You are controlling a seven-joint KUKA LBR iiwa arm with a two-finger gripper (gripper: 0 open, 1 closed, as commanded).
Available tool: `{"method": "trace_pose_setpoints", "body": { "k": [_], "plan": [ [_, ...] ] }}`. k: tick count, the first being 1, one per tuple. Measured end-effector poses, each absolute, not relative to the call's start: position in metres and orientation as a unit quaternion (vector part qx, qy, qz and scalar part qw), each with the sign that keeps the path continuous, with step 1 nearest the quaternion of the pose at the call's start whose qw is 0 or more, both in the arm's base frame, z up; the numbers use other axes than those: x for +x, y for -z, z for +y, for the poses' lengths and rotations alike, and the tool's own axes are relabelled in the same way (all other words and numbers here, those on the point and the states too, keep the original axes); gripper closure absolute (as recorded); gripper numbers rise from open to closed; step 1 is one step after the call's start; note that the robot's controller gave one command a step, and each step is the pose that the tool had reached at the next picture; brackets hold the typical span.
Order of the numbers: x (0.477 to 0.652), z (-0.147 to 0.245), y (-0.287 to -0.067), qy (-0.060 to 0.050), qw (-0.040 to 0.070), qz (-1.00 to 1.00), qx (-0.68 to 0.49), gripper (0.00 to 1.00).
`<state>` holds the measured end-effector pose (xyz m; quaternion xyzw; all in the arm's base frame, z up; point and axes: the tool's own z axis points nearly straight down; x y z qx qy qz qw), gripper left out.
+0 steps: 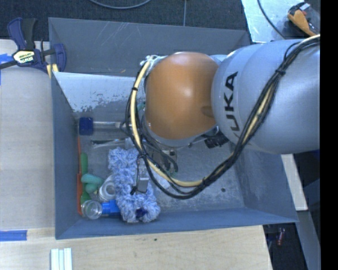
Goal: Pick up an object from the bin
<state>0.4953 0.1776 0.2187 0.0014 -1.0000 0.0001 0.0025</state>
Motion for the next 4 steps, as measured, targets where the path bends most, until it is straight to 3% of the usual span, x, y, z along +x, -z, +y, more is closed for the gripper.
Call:
{"method": "trace_pose_setpoints", "body": {
  "k": [1, 2, 3, 4],
  "plan": [
    [0.497, 0.177, -0.222, 0.001, -0.001, -1.000, -0.001, 0.00],
    [0.577, 0.136, -0.082, 0.001, -0.004, -0.999, 0.041, 0.00],
    [0.575, 0.138, -0.093, 0.002, -0.008, -0.999, 0.051, 0.00],
    [0.589, 0.132, -0.064, 0.002, -0.002, -0.999, 0.044, 0.00]
  ]
}}
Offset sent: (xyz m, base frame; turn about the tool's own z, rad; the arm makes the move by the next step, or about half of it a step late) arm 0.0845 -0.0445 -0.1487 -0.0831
